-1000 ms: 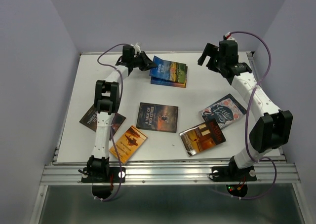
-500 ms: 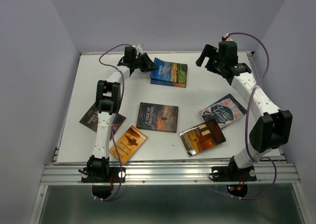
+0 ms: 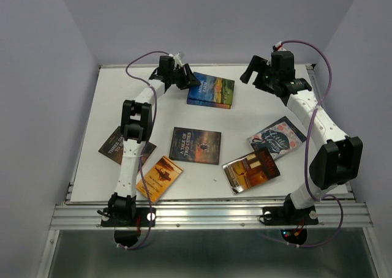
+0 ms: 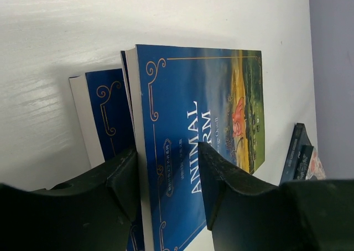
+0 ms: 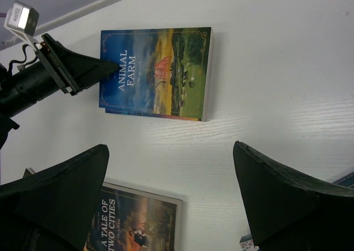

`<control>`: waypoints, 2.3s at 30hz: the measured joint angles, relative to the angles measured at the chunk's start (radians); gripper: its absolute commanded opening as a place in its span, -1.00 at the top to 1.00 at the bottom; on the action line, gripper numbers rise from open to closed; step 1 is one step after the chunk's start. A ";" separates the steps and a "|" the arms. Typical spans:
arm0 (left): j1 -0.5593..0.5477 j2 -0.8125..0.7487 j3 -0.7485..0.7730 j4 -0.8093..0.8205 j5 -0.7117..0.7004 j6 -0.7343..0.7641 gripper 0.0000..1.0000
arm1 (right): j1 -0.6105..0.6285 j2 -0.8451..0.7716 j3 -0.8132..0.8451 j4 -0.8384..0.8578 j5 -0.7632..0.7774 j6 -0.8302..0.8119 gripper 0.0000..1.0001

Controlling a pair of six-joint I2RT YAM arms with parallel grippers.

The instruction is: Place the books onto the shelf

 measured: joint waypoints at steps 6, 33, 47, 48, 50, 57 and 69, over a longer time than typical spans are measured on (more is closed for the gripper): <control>-0.010 -0.027 -0.012 -0.048 -0.072 0.031 -0.23 | 0.000 0.000 -0.002 0.000 -0.006 -0.003 -1.00; 0.037 -0.114 -0.040 -0.216 -0.272 0.108 -0.98 | 0.000 0.409 0.159 -0.045 0.240 -0.142 -1.00; 0.030 -0.114 -0.040 -0.203 -0.191 0.122 -0.98 | 0.000 0.696 0.390 -0.054 0.204 -0.300 -1.00; 0.028 -0.114 -0.040 -0.203 -0.189 0.126 -0.98 | 0.000 0.697 0.390 -0.054 0.197 -0.306 -1.00; 0.020 -0.114 -0.040 -0.203 -0.185 0.129 -0.98 | 0.000 0.697 0.390 -0.052 0.170 -0.317 -1.00; -0.003 -0.114 -0.040 -0.198 -0.174 0.129 -0.98 | 0.000 0.698 0.390 -0.042 0.089 -0.345 -1.00; -0.005 -0.114 -0.040 -0.188 -0.155 0.125 -0.98 | -0.001 0.700 0.390 -0.028 0.040 -0.358 -1.00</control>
